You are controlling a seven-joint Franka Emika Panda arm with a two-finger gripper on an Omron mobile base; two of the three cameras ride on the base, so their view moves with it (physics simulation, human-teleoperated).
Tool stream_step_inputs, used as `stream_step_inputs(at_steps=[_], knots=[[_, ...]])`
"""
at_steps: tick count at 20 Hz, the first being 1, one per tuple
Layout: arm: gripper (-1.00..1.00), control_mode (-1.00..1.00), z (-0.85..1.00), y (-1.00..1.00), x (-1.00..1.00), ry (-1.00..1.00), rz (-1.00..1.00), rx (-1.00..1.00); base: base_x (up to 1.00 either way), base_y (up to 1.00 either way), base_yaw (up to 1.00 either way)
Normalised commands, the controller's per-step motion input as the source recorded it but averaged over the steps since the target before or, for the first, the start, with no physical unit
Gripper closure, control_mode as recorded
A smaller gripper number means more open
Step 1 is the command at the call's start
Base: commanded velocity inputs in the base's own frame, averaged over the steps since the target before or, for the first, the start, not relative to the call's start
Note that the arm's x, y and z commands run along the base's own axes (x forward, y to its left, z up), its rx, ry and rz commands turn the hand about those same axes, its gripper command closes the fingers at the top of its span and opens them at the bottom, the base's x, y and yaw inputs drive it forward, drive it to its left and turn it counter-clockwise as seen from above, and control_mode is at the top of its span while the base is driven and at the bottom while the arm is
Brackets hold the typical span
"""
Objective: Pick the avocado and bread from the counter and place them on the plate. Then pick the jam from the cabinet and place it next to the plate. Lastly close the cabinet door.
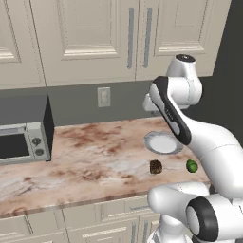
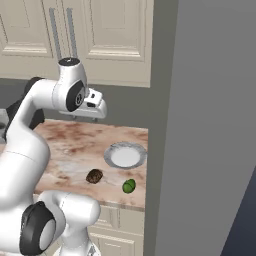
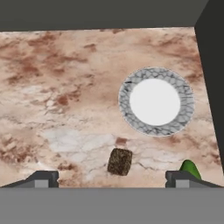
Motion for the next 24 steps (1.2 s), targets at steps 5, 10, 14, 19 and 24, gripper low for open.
stream_step_inputs(at_steps=[5, 10, 14, 19, 24], knots=[[-1.00, -1.00, -0.28, 0.00, -0.06, 0.00, -0.02, 0.00, 0.00, 0.00, 0.00], [-1.00, -1.00, -0.28, 0.00, -0.14, 0.00, -0.03, 0.00, 0.00, 0.00, 0.00], [-1.00, -1.00, -0.32, -0.01, -0.14, 0.03, -0.03, 0.00, 0.00, 0.00, 0.00], [-1.00, -1.00, -0.34, 0.00, -0.08, 0.03, -0.03, 0.00, 0.00, 0.00, 0.00], [-1.00, -1.00, -0.37, 0.00, -0.05, 0.05, -0.03, 0.00, 0.00, 0.00, 0.00]])
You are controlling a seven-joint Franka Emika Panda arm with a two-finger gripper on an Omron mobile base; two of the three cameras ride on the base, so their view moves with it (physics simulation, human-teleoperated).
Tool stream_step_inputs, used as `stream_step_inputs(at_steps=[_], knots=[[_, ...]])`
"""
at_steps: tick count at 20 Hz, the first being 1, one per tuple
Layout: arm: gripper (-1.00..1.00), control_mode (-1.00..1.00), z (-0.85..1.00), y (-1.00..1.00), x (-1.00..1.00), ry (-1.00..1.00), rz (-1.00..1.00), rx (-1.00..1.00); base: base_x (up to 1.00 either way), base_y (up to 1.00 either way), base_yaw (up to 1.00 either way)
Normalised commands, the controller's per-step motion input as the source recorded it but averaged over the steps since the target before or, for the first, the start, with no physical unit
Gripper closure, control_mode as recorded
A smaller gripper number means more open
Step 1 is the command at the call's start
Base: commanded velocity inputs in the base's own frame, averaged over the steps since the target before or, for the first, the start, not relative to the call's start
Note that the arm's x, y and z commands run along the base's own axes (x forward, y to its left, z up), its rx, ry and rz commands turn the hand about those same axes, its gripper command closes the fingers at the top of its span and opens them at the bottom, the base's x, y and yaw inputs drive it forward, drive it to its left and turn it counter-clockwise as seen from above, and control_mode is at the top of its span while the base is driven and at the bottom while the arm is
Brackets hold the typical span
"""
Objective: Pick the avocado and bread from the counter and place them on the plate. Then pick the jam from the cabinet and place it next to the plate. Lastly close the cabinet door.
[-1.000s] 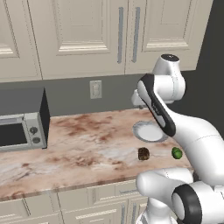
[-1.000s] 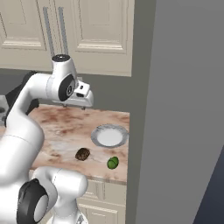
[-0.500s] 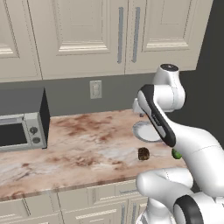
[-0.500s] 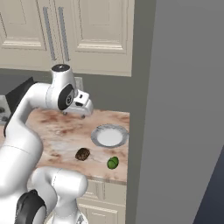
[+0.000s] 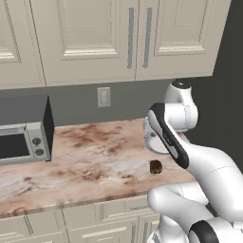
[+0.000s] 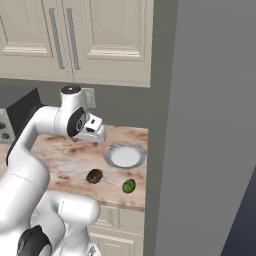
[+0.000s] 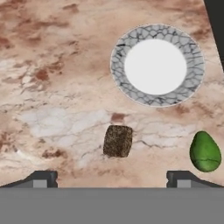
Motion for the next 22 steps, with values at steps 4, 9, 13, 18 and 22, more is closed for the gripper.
stream_step_inputs(at_steps=[4, 9, 13, 18, 22], knots=[[-1.00, -1.00, -0.37, 0.00, -0.05, 0.05, -0.03, 0.00, 0.00, 0.00, 0.00], [-1.00, -1.00, -0.41, 0.00, -0.03, 0.07, -0.03, 0.00, 0.00, 0.00, 0.00], [-1.00, -1.00, -0.40, 0.00, -0.02, 0.06, -0.02, 0.00, 0.00, 0.00, 0.00], [-1.00, -1.00, -0.38, 0.00, -0.01, 0.05, -0.01, 0.00, 0.00, 0.00, 0.00], [-1.00, -1.00, -0.39, 0.00, 0.00, 0.04, -0.01, 0.00, 0.00, 0.00, 0.00]])
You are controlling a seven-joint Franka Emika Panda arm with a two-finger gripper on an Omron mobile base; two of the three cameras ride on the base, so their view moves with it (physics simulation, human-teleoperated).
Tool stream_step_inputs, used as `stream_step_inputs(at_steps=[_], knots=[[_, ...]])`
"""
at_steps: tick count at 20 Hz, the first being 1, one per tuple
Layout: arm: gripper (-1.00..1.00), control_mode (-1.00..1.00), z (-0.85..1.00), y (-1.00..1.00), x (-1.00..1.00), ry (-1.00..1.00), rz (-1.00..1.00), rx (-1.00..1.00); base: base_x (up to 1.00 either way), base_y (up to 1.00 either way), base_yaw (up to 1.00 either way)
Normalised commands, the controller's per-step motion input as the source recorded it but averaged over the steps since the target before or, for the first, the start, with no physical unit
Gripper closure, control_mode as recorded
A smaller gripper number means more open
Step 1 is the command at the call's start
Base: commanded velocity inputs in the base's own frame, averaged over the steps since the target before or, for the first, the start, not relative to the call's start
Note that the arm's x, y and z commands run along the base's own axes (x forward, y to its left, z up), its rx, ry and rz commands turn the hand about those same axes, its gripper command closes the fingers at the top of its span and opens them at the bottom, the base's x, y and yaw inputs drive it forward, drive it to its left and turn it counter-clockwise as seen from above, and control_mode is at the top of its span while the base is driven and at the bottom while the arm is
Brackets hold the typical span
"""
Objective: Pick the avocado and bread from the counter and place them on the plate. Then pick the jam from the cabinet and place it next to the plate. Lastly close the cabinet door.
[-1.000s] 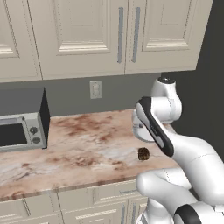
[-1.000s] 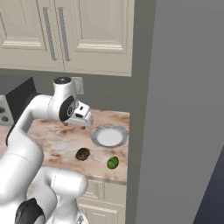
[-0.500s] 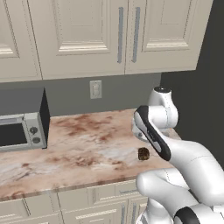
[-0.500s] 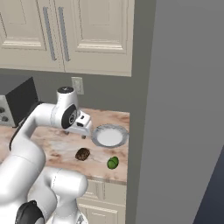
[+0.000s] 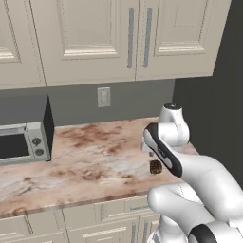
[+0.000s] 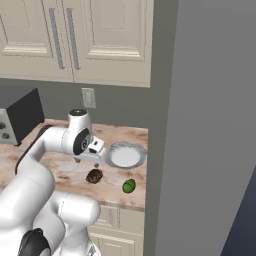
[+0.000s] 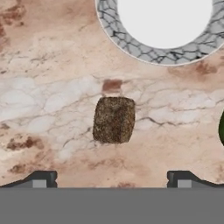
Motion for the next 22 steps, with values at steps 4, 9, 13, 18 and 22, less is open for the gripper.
stream_step_inputs(at_steps=[4, 9, 13, 18, 22], knots=[[-1.00, -1.00, -0.41, -0.01, 0.00, 0.03, 0.00, 0.00, 0.00, 0.00, 0.00], [-1.00, -1.00, -0.39, -0.01, 0.00, 0.03, -0.01, 0.00, 0.00, 0.00, 0.00], [-1.00, -1.00, -0.35, -0.02, 0.00, 0.04, -0.01, 0.00, 0.00, 0.00, 0.00], [-1.00, -1.00, -0.28, 0.00, 0.04, 0.03, 0.00, 0.00, 0.00, 0.00, 0.00], [-1.00, -1.00, -0.19, 0.00, 0.12, 0.00, 0.00, 0.00, 0.00, 0.00, 0.00]])
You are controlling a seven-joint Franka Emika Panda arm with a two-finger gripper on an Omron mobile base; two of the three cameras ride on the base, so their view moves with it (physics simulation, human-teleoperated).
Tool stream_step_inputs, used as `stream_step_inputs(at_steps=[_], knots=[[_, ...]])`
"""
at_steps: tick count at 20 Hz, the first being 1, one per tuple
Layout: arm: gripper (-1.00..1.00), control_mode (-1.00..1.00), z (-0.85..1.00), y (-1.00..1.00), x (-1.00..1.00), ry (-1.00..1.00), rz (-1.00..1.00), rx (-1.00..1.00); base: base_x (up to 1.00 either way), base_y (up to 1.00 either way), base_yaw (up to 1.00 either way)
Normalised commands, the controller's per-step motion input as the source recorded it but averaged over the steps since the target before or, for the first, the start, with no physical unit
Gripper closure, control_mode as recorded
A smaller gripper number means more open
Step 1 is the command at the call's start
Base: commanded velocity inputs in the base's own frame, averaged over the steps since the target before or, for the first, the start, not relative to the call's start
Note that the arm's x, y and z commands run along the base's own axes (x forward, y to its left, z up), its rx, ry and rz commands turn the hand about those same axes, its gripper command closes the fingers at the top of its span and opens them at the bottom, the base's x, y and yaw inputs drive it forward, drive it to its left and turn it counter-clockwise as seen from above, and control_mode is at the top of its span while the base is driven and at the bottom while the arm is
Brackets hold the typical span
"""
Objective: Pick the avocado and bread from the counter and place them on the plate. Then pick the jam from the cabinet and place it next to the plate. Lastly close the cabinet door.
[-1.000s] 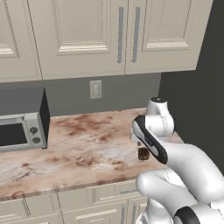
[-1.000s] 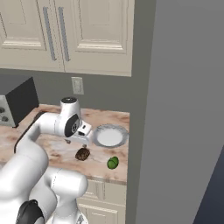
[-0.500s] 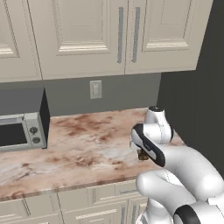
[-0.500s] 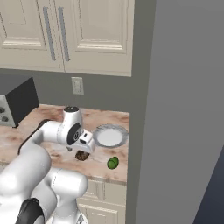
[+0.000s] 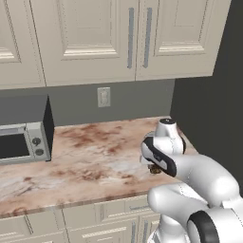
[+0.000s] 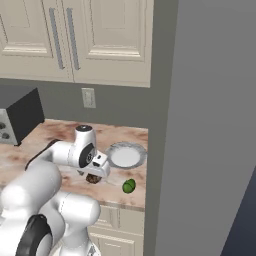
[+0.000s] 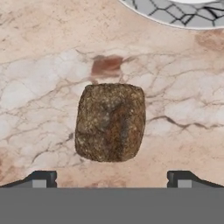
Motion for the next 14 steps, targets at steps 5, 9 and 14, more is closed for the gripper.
stream_step_inputs(at_steps=[5, 9, 14], knots=[[-1.00, -1.00, -0.10, 0.00, 0.20, 0.00, 0.00, 0.00, 0.00, 0.00, 0.00], [-1.00, -1.00, -0.15, 0.00, 0.20, 0.00, 0.00, 0.00, 0.00, 0.00, 0.00], [-1.00, -1.00, -0.17, 0.00, 0.20, 0.00, 0.00, 0.00, 0.00, 0.00, 0.00]])
